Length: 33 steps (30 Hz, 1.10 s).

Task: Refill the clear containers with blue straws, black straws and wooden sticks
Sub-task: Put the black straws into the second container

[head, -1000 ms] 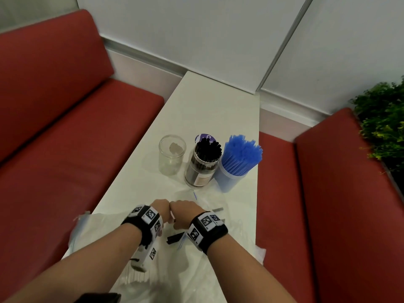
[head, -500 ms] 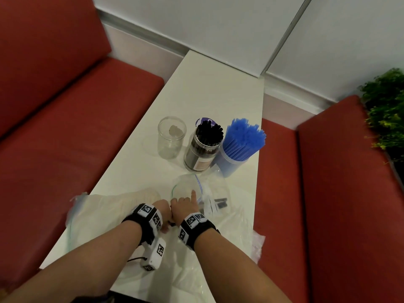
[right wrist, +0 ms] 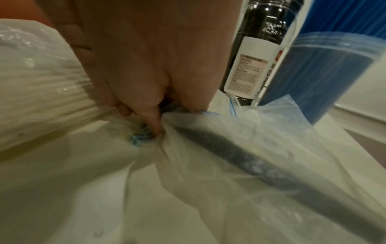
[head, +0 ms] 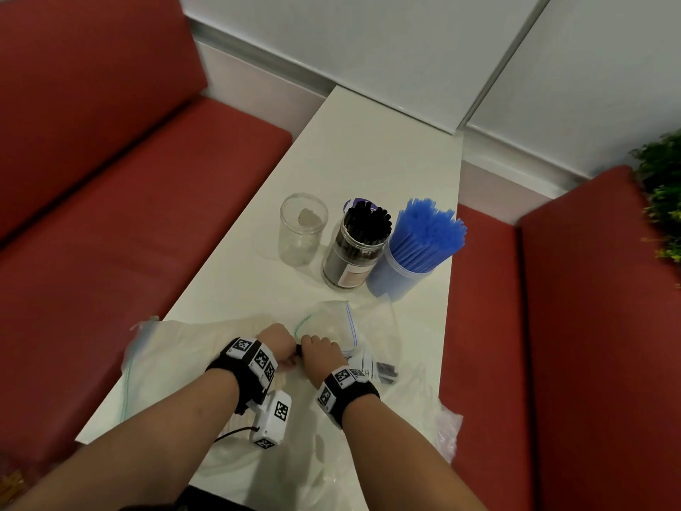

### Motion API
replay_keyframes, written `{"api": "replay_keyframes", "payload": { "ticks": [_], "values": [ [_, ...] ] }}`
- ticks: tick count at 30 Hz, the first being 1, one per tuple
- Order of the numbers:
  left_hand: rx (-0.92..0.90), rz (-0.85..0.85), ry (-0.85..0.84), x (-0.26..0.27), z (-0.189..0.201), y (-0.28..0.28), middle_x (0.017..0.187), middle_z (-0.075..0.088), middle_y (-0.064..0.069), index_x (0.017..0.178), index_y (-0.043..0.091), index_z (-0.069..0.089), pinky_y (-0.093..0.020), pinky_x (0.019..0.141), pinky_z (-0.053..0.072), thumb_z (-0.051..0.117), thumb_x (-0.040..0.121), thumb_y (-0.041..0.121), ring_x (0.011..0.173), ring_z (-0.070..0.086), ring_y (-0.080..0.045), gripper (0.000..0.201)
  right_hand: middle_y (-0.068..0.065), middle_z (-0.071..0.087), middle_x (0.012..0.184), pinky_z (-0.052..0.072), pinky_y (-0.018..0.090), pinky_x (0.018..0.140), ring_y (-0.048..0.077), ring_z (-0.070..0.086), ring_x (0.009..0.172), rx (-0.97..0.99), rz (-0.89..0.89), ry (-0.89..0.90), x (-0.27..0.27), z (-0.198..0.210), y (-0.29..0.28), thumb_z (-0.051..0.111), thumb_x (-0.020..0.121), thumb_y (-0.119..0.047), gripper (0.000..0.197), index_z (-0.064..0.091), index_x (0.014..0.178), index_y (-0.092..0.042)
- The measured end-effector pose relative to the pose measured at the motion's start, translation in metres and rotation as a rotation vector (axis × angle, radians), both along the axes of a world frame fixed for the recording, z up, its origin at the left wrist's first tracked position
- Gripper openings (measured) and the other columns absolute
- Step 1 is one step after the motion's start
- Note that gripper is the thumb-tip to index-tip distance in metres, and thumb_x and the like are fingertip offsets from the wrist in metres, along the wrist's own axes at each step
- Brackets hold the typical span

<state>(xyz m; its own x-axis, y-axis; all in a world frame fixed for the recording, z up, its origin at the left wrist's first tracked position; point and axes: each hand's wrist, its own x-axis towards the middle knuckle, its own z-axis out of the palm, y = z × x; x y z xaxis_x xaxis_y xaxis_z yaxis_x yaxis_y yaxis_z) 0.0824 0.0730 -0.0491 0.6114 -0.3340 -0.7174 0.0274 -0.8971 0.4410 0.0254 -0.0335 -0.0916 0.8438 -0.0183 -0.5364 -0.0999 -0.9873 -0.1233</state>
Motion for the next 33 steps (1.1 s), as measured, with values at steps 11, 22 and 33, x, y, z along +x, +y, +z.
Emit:
{"api": "replay_keyframes", "payload": {
  "ticks": [11, 22, 33],
  "values": [
    [-0.475, 0.738, -0.011, 0.013, 0.013, -0.007, 0.11, 0.061, -0.022, 0.11, -0.002, 0.062, -0.051, 0.085, 0.055, 0.045, 0.102, 0.03, 0.103, 0.058, -0.038, 0.037, 0.001, 0.059, 0.085, 0.039, 0.027, 0.065, 0.015, 0.052, 0.075, 0.81, -0.735, -0.346, 0.035, 0.048, -0.005, 0.061, 0.091, -0.007, 0.012, 0.052, 0.092, -0.015],
    [-0.738, 0.685, -0.235, 0.037, 0.035, -0.016, 0.091, 0.07, -0.01, 0.101, 0.002, 0.073, -0.024, 0.065, 0.055, 0.066, 0.089, 0.005, 0.077, 0.062, -0.015, 0.014, 0.003, 0.056, 0.076, 0.047, 0.031, 0.072, 0.019, 0.053, 0.074, 1.311, -1.019, -0.523, 0.037, 0.084, -0.032, 0.055, 0.097, 0.001, 0.017, 0.059, 0.089, -0.014],
    [-0.659, 0.178, -0.499, 0.024, 0.062, -0.035, 0.129, 0.059, 0.005, 0.129, 0.022, 0.06, -0.027, 0.103, 0.04, 0.057, 0.087, 0.013, 0.12, 0.053, -0.007, 0.043, 0.002, 0.057, 0.078, 0.053, 0.033, 0.078, 0.017, 0.056, 0.072, 1.467, -0.811, -0.785, 0.048, 0.171, -0.067, 0.048, 0.106, -0.007, 0.008, 0.054, 0.103, -0.01]
  ]
}}
